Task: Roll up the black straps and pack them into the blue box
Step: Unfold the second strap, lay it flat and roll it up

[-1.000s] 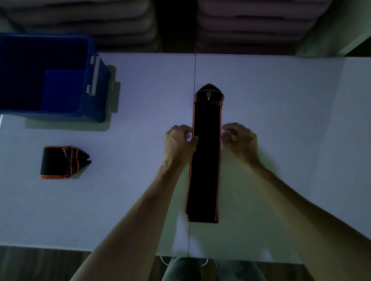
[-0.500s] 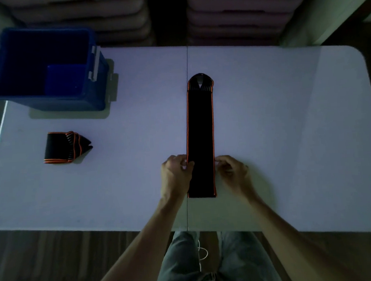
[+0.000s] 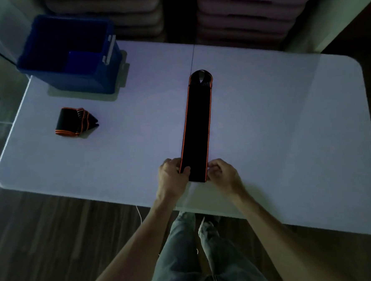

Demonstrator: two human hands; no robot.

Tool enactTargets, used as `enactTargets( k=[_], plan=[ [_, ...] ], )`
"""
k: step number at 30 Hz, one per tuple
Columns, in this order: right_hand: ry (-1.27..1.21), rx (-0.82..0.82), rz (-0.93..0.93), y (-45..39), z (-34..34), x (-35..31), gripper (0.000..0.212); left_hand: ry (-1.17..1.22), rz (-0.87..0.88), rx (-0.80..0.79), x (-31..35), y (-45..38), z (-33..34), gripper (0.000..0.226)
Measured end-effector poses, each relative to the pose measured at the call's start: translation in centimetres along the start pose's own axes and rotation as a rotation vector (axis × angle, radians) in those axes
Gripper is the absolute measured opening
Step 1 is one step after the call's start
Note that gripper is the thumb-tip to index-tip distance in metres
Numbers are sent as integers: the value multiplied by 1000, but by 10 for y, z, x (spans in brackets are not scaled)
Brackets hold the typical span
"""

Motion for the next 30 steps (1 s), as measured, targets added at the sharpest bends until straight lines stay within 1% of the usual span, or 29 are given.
enactTargets(
  k=[3,4,5,7,9,11,13,16,19,22,25,28,30],
  plan=[
    [-59,-35,26,1,-2,8,24,0,-48,29,1,5,-3,31],
    [-58,-35,24,5,-5,9,30,-19,-29,28,2,8,-4,37],
    [-30,-19,-21,9,-9,6,35,-60,43,17,8,12,-5,45],
    [106,5,-236,19,-14,-11,45,-225,249,-56,19,22,-1,62],
    [331,-62,-442,31,-5,-28,52,-417,377,-147,22,29,9,69],
    [528,-102,-540,35,6,-35,54,-542,422,-188,23,31,17,68],
    [630,-79,-577,34,12,-40,50,-573,450,-156,26,29,19,60],
    [709,-11,-604,31,14,-49,40,-625,528,-88,34,25,20,42],
    [739,-8,-623,29,17,-55,33,-679,572,-73,38,23,20,30],
    [707,-20,-597,25,14,-53,30,-700,578,-133,39,19,19,31],
    [650,-37,-537,19,8,-52,32,-659,570,-216,45,10,15,33],
    [561,-17,-456,10,2,-57,31,-624,507,-290,48,-3,11,32],
    [546,-7,-397,2,-2,-58,30,-596,447,-300,47,-13,10,30]
  ],
)
Point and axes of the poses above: each hand's wrist, its own y-axis away from the middle knuckle, its own z-axis out of the palm, x = y × z, the point moved 8 cm from there along -y, towards the middle knuckle, and after that the axes turned 1 degree about -z, right-handed, at the moved point
